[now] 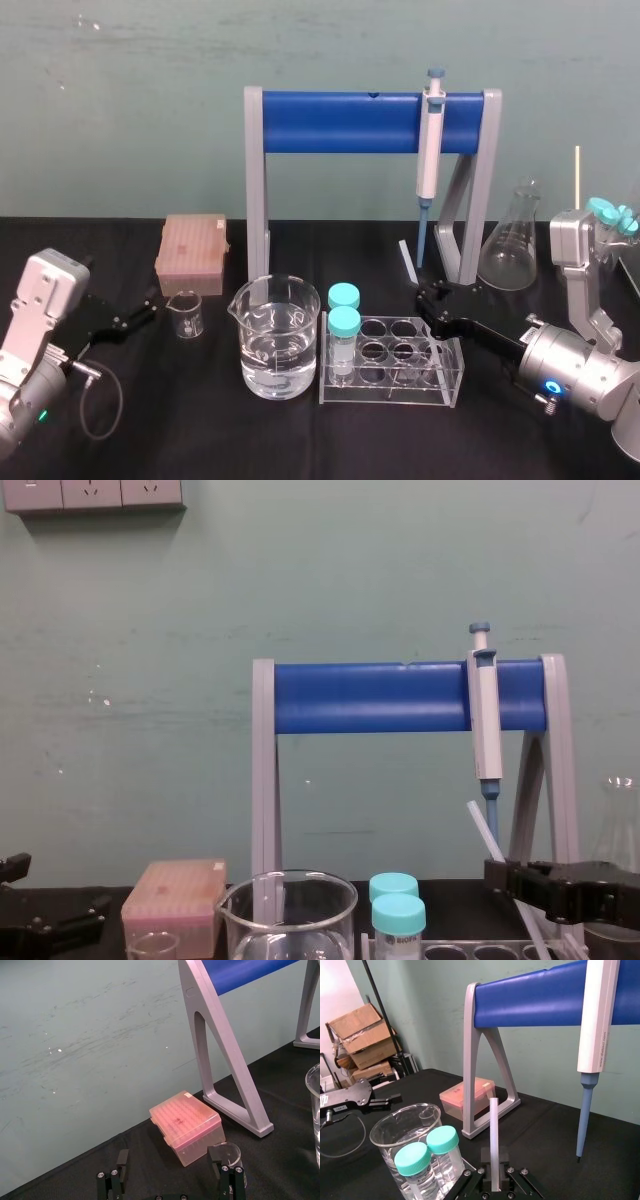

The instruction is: Pick up the stirring rod with one hand, then place it down.

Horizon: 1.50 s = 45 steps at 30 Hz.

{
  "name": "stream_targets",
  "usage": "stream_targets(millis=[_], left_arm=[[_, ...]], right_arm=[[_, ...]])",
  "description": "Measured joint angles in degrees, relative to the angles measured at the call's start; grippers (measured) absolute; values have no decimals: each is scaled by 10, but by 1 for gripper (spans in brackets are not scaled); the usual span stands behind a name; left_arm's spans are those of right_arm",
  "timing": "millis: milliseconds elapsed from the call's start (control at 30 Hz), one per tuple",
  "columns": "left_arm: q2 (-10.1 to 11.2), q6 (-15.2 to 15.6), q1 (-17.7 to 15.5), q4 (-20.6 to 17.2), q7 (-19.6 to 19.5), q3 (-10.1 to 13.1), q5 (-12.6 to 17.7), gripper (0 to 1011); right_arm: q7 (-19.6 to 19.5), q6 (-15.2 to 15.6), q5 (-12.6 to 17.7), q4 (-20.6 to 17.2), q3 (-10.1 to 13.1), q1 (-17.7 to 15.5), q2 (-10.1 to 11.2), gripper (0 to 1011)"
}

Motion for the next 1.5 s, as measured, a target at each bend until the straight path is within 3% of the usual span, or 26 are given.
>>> stream_targets(millis=[100,500,867,1300,1500], left_arm=[[0,0,0,0,0,0,0,1000],[0,0,0,0,0,0,0,1000],[0,0,0,0,0,0,0,1000],[0,0,0,0,0,0,0,1000],[0,0,0,0,0,0,0,1000]], right_arm=[[0,0,0,0,0,0,0,68],[0,-1,0,0,0,0,0,67],[-18,-42,-11,-30,12,-14,1,68],[-22,-134,-43,-68,33,-15,-21,67],[-32,-221,-75,-67,51,-15,-45,67]])
